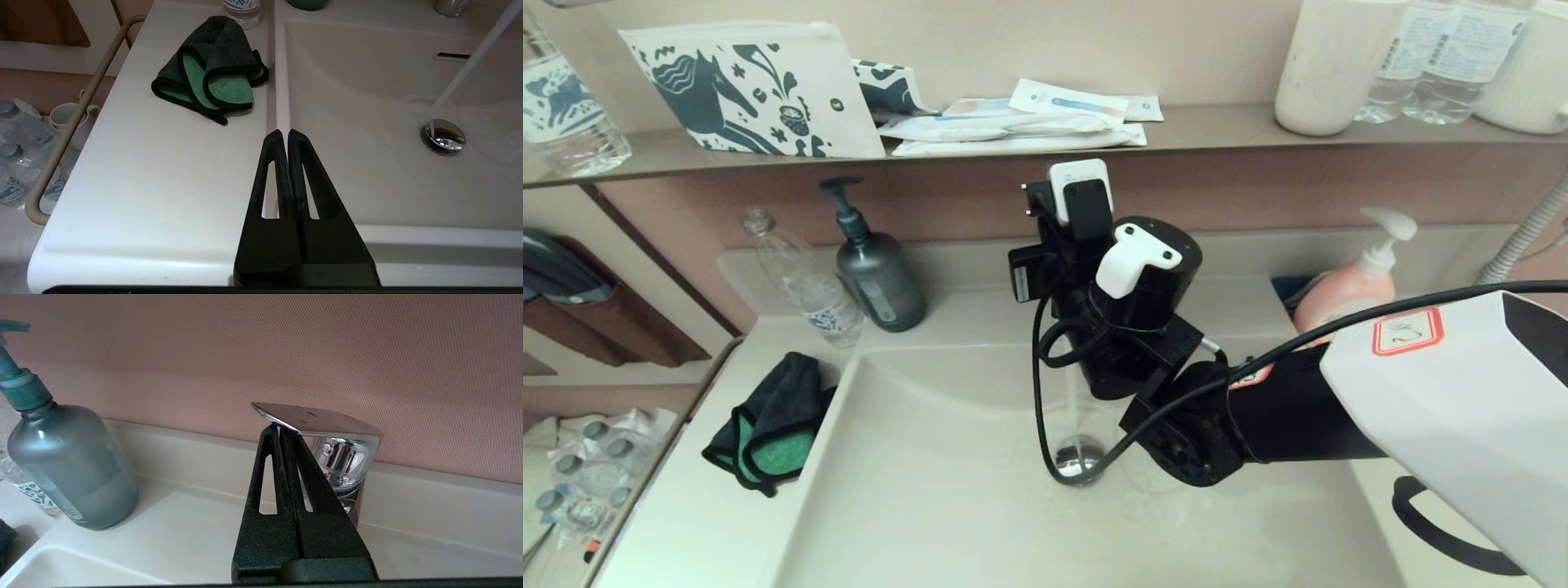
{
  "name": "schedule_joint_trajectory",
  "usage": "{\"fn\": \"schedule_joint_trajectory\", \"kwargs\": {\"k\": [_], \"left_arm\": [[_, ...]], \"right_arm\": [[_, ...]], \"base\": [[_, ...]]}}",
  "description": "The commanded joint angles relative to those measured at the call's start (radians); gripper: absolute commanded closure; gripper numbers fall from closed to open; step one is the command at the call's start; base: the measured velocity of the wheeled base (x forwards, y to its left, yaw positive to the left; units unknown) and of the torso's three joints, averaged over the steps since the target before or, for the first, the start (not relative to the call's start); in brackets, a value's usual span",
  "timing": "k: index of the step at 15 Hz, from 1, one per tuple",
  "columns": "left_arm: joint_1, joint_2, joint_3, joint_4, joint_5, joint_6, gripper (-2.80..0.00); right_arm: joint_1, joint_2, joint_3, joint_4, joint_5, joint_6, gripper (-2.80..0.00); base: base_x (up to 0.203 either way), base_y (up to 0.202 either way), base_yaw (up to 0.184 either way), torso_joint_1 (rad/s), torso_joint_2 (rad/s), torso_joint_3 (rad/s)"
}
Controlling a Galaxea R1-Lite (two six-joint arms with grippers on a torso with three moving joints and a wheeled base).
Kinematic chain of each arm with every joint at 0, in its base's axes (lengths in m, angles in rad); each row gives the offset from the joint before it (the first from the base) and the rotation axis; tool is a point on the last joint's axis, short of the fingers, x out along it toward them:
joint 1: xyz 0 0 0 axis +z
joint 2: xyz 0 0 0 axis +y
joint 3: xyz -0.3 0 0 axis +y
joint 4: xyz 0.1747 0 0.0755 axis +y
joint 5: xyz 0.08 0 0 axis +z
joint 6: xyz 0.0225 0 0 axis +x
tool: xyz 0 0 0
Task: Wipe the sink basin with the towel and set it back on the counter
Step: Turn on the faucet
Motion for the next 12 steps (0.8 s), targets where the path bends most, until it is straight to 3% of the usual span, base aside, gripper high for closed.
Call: {"fn": "schedule_joint_trajectory", "kwargs": {"k": [1,12], "left_arm": [[0.0,0.001,0.0,0.0,0.0,-0.001,0.0],[0.0,0.001,0.0,0.0,0.0,-0.001,0.0]], "right_arm": [[0.0,-0.017,0.0,-0.009,-0.003,-0.002,0.0],[0.005,-0.063,0.003,0.0,-0.005,-0.002,0.0]], "base": [[0.0,0.0,0.0,0.0,0.0,0.0],[0.0,0.0,0.0,0.0,0.0,0.0]]}}
